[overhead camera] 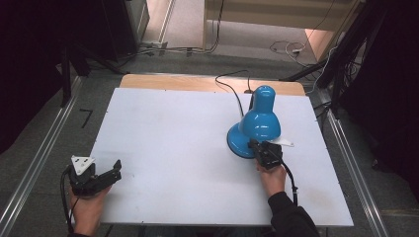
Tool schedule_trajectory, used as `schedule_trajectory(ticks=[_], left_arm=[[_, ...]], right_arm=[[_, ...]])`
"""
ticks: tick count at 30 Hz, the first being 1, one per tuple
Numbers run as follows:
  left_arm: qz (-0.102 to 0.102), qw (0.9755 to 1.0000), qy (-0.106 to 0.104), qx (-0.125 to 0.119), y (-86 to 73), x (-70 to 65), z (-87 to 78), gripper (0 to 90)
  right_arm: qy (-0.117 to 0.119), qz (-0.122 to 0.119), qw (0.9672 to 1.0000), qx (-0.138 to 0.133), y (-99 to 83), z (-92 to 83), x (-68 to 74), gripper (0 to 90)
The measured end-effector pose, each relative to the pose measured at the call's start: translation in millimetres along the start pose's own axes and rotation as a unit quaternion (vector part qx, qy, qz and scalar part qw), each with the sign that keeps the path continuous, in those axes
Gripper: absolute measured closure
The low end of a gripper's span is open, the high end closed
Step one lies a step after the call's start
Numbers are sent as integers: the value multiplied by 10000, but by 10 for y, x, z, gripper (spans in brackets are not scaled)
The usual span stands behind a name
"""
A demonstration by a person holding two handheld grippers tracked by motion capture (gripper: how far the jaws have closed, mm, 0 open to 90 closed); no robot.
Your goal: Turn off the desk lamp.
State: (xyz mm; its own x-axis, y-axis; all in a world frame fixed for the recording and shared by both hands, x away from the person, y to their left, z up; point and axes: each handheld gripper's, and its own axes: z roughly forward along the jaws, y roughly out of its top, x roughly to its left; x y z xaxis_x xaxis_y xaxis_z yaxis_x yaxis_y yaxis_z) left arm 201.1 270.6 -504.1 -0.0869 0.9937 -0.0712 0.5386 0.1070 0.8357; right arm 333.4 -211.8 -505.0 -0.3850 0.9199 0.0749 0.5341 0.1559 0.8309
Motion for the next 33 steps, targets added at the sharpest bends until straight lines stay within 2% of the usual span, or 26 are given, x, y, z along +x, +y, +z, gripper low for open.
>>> schedule_trajectory(ticks=[2,7,9,14,19,22,28,30,33], left_arm=[[-10,10000,0,6,-3,2,6,97],[-29,10000,-17,0,3,19,1,97],[-39,10000,-17,-7,4,26,-5,97],[-39,10000,-19,-27,6,22,-19,97],[-17,10000,-42,-13,5,12,-9,97],[-15,10000,-35,1,5,9,-5,97],[-12,10000,-48,10,4,6,-4,97],[-11,10000,-46,11,4,3,-3,97],[-6,10000,-48,11,4,4,-3,97]], right_arm=[[-9,-146,9999,-36,-7,3,26,878],[68,63,9999,-78,-2,-22,-9,874],[124,132,9997,-137,10,-68,-24,839],[226,220,9994,-134,17,-146,-70,797],[203,219,9995,-129,15,-164,-111,740],[213,208,9995,-142,23,-176,-130,633],[234,163,9996,0,35,-188,-176,433],[305,120,9995,50,42,-195,-189,332],[345,58,9993,123,47,-209,-198,269]])
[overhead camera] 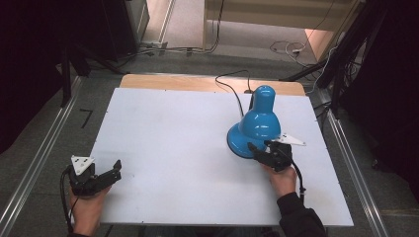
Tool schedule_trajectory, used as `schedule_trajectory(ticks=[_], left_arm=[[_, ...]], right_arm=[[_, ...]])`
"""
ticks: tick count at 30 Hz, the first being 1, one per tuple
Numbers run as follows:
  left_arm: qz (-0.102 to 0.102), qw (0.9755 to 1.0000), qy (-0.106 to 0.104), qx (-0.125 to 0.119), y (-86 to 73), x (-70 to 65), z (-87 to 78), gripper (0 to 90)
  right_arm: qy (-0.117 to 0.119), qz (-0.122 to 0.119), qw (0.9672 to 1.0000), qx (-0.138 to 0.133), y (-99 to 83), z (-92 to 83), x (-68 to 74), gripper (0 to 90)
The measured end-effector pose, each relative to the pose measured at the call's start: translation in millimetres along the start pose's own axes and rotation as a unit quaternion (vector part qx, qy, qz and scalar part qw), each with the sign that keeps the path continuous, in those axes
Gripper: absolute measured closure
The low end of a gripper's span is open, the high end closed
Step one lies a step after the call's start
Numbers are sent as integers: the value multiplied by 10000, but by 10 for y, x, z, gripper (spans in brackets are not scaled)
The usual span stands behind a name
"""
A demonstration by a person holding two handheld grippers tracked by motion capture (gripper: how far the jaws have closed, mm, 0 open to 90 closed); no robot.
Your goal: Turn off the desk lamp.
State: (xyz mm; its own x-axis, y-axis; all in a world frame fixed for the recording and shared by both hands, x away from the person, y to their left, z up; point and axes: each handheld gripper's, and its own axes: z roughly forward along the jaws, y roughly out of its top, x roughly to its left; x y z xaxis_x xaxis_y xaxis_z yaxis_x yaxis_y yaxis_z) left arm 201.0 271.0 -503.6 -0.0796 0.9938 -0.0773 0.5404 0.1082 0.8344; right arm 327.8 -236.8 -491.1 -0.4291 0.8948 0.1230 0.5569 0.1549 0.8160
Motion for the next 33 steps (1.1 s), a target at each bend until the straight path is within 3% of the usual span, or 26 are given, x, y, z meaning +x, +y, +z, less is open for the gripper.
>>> schedule_trajectory(ticks=[7,33], left_arm=[[3,10000,-9,13,-3,1,2,97],[-12,10000,0,30,-7,11,7,97]], right_arm=[[77,19,9998,194,-5,-29,-26,149],[-223,180,9995,115,-65,-341,-287,123]])
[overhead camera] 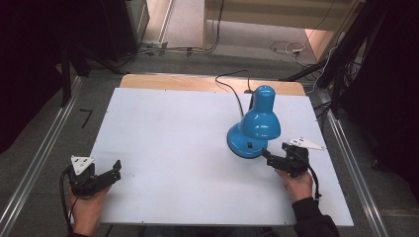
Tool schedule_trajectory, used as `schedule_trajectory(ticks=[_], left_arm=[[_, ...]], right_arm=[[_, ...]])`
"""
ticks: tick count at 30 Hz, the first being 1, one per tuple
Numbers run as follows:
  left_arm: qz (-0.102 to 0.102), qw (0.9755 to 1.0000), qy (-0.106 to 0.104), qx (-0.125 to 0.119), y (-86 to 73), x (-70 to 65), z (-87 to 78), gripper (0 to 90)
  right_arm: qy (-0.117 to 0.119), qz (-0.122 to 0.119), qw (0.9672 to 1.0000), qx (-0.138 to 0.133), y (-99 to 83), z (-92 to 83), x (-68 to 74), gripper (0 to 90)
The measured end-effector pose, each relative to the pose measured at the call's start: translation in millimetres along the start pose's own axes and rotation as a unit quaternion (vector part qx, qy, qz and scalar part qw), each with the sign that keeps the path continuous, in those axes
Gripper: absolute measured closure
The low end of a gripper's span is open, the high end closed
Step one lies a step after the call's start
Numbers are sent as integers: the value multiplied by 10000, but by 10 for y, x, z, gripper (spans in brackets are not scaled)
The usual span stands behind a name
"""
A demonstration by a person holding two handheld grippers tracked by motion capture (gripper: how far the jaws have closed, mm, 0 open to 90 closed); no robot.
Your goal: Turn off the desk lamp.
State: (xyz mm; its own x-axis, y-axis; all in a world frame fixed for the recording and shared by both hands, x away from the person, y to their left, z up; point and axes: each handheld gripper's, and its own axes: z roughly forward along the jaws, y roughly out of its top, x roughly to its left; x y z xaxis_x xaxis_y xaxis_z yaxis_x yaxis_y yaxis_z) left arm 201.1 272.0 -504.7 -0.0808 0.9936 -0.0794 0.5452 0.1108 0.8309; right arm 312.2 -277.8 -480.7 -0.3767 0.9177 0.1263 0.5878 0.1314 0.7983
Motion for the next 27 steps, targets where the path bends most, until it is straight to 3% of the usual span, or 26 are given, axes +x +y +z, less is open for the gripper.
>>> schedule_trajectory(ticks=[15,27], left_arm=[[48,10000,-22,5,-2,-12,-5,97],[15,10000,-40,-27,2,0,-22,97]], right_arm=[[-216,92,9997,-48,-136,-278,-241,123],[-357,64,9993,-16,-235,-428,-319,115]])
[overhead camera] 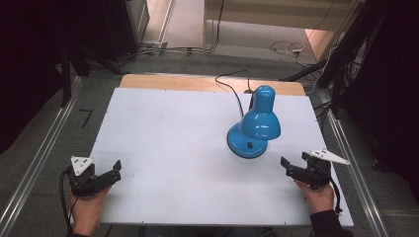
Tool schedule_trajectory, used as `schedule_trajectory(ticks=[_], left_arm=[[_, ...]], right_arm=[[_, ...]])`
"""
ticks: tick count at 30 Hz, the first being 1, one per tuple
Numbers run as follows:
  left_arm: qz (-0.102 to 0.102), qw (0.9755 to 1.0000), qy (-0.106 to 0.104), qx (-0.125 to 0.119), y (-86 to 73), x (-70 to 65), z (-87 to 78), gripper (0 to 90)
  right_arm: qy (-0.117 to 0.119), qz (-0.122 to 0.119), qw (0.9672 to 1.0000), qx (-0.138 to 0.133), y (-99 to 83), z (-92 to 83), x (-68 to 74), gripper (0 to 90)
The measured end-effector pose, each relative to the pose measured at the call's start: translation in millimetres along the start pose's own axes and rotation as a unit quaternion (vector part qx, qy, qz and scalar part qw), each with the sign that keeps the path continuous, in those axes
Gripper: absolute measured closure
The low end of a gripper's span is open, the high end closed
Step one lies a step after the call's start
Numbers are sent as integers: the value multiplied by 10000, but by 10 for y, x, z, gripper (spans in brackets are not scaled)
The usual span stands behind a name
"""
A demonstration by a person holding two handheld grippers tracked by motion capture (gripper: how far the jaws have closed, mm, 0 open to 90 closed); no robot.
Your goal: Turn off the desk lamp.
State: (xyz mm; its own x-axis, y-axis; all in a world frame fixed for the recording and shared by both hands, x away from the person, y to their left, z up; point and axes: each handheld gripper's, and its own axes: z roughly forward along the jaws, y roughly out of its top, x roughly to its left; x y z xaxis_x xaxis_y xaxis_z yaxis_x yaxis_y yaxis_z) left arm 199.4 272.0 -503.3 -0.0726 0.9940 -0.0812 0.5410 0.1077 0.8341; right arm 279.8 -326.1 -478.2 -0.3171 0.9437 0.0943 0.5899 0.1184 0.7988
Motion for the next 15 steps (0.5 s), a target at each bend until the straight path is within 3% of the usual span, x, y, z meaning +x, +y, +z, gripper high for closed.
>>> schedule_trajectory(ticks=[10,15], left_arm=[[25,10000,12,26,-5,-4,11,97],[27,10000,8,30,-8,4,0,97]], right_arm=[[-172,141,9997,-103,-93,-183,-183,114],[-349,230,9991,-16,-165,-239,-312,114]])
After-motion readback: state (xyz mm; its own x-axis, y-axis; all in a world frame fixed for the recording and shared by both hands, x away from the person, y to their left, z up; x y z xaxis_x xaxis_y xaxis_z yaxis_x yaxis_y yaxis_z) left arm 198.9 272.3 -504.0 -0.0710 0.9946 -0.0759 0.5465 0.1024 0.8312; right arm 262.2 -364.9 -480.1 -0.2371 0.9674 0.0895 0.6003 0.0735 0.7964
